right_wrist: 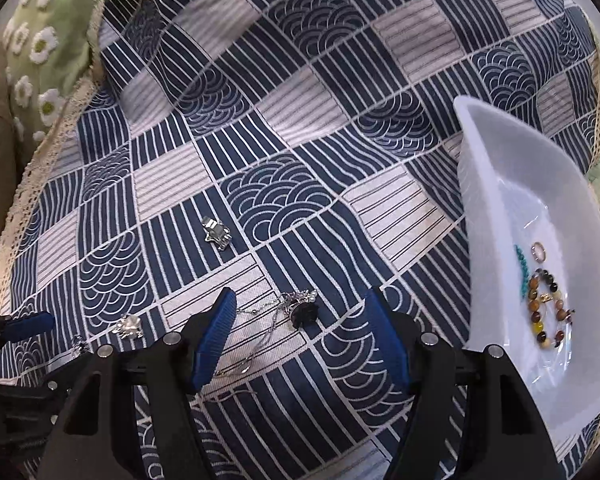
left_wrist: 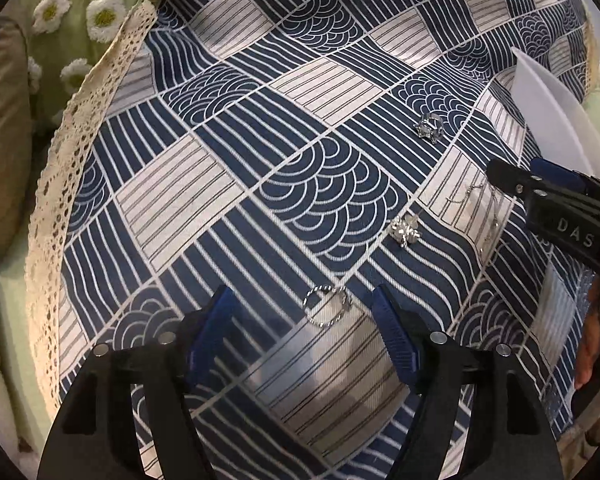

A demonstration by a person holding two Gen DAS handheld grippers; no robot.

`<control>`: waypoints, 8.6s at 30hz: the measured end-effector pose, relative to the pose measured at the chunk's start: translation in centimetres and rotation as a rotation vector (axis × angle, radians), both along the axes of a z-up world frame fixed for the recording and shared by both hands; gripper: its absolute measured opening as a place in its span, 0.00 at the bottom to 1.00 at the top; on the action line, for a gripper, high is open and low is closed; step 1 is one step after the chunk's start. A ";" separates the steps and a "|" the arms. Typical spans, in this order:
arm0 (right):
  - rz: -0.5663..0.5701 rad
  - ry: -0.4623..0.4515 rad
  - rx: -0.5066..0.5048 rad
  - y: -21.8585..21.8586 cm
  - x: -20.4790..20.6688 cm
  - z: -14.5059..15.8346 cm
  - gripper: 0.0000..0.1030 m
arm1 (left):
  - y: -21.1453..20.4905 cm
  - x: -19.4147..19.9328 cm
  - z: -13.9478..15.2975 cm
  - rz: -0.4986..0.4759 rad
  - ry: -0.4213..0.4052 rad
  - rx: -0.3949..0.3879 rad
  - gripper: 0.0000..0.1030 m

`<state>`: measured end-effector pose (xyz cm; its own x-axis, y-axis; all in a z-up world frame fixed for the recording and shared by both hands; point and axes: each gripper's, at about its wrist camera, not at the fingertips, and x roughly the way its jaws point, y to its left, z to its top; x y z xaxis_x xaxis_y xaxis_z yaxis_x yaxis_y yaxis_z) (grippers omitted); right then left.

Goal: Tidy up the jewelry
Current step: 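Grasp a twisted silver ring with the left tool while the right tool grasps the black-bead pendant, then carry the ring and pendant into the tray and open both tools, then grasp a silver charm with the left tool while the right tool moves to another charm, then grasp the silver charm with the right tool, then carry both silver charms into the tray and open both tools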

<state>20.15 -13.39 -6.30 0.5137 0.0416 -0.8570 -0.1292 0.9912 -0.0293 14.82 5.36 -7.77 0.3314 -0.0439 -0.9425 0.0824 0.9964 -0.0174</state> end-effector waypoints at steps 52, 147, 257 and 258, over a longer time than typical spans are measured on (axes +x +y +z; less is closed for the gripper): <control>-0.251 -0.176 0.299 -20.2 -4.0 13.7 0.17 | -15.9 1.9 13.7 -0.153 -0.222 -0.248 0.21; -0.011 0.029 0.128 -3.9 -6.3 4.8 0.80 | -4.2 3.7 0.0 0.027 -0.007 -0.063 0.54; -0.258 0.130 0.115 -23.3 2.4 2.1 0.16 | -30.8 5.5 3.8 -0.352 -0.074 -0.055 0.17; -0.259 0.131 0.114 -23.3 2.5 2.1 0.16 | -30.8 5.5 3.7 -0.353 -0.072 -0.056 0.18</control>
